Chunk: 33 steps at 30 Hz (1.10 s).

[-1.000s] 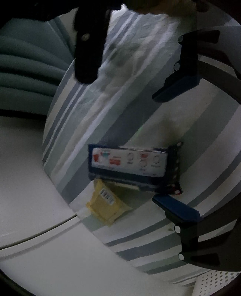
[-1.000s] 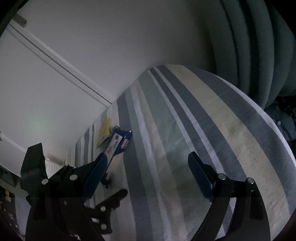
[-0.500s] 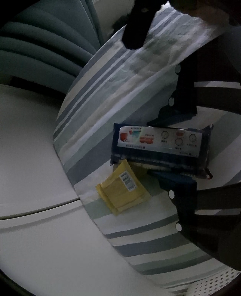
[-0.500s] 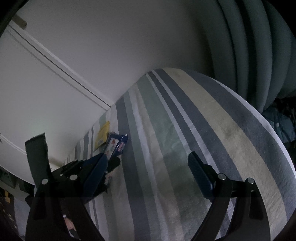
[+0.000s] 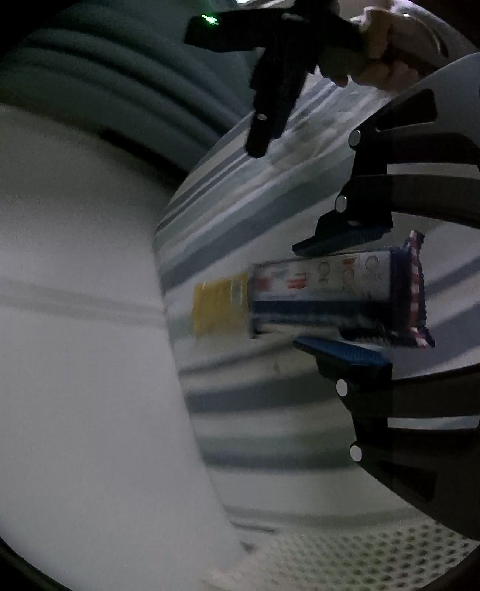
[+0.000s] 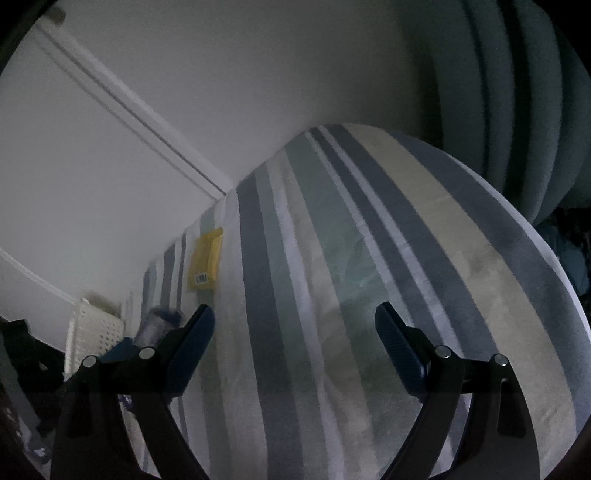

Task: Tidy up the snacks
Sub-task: 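Lift the wafer pack with the left tool while the right tool grasps the small yellow pack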

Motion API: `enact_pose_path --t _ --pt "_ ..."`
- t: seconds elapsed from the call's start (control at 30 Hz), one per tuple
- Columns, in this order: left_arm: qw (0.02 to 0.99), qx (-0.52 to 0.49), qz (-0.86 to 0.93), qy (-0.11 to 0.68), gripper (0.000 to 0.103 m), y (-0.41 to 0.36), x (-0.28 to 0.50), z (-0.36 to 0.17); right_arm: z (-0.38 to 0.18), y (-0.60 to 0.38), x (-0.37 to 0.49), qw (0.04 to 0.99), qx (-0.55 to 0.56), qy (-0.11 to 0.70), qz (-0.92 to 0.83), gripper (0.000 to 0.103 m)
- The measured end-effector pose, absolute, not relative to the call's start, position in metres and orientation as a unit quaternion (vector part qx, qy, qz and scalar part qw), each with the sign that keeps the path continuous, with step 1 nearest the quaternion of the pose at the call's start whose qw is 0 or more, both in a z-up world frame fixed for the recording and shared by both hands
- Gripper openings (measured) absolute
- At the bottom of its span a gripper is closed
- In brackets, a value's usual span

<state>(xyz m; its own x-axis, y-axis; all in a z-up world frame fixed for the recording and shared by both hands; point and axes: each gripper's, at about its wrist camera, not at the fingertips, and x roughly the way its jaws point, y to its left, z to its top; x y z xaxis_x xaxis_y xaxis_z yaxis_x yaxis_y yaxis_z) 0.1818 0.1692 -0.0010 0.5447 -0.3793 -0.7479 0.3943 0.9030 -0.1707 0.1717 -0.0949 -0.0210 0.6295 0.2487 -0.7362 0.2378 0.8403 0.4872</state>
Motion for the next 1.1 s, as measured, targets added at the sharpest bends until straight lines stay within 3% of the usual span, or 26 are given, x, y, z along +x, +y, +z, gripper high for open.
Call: enact_pose_path --t 0.3,0.47,0.53,0.6,0.7,0.87,1.1 --pt "0.902 -0.018 -0.173 0.396 0.046 0.212 0.183 0.01 -0.018 -0.04 0.241 0.852 0.213 0.477 0.032 0.088" --pt "0.897 -0.031 -0.174 0.404 0.047 0.229 0.179 0.012 -0.017 0.0 0.288 0.849 0.18 0.495 0.048 0.075" --pt "0.897 -0.031 -0.174 0.405 0.053 0.231 0.179 0.012 -0.021 0.016 0.304 0.847 0.162 0.504 0.047 0.067" --pt "0.899 -0.029 -0.17 0.402 0.068 0.225 0.181 0.009 -0.024 0.028 0.312 0.846 0.145 0.511 0.045 0.064" --pt "0.901 -0.027 -0.166 0.399 0.075 0.224 0.18 0.009 -0.028 0.044 0.319 0.852 0.099 0.513 0.022 0.058" --pt "0.9 -0.026 -0.158 0.405 0.08 0.228 0.184 0.006 -0.031 0.06 0.318 0.862 0.035 0.506 0.003 0.048" --pt "0.897 -0.018 -0.157 0.413 0.085 0.225 0.187 0.0 -0.028 0.048 0.302 0.87 0.028 0.493 -0.007 0.047"
